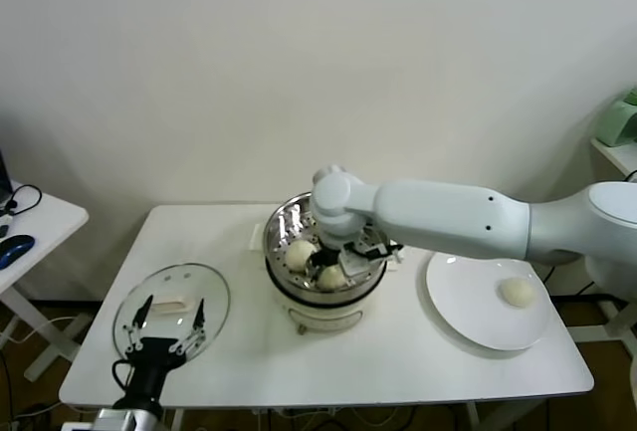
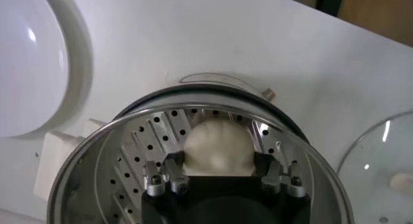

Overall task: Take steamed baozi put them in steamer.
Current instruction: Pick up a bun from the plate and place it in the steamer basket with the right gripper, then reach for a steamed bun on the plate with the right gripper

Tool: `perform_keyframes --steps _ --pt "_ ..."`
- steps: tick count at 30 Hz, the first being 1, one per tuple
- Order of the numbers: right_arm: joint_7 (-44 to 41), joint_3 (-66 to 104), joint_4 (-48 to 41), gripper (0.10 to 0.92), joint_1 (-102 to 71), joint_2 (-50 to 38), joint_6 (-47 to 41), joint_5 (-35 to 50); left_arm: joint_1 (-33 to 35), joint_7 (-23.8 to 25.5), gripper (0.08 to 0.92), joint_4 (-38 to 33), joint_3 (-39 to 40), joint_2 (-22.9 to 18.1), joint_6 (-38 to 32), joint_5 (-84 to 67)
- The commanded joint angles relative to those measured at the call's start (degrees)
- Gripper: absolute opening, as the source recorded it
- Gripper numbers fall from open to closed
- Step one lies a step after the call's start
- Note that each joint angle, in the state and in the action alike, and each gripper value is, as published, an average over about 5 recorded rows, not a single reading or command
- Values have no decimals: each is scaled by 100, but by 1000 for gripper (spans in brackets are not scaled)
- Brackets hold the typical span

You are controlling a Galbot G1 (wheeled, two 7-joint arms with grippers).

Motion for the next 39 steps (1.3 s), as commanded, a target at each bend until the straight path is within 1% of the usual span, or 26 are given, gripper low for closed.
perform_keyframes --steps 1,18,21,24,26,29,32,36,39 --pt "12 -19 21 704 -77 -55 85 -96 12 -2 823 19 -2 -10 -5 1" --pt "83 9 51 706 -120 -189 139 -191 -16 -16 823 64 25 -46 9 11" --pt "148 12 37 733 -127 -203 108 -217 -26 -22 823 66 23 -42 31 9" --pt "148 64 16 790 -145 -189 97 -225 -55 -33 823 76 25 -43 61 8" --pt "134 102 12 813 -143 -192 112 -216 -71 -41 823 80 24 -44 71 7" --pt "120 157 9 821 -105 -223 135 -170 -76 -49 823 81 20 -44 77 4" --pt "92 262 -10 823 -33 -262 133 16 -77 -53 823 98 18 -44 76 4" --pt "32 374 -69 823 222 -341 24 514 -88 -55 823 150 14 -31 71 -5" --pt "43 382 -160 823 555 -490 -457 1114 -112 -45 823 193 -2 -5 72 -39"
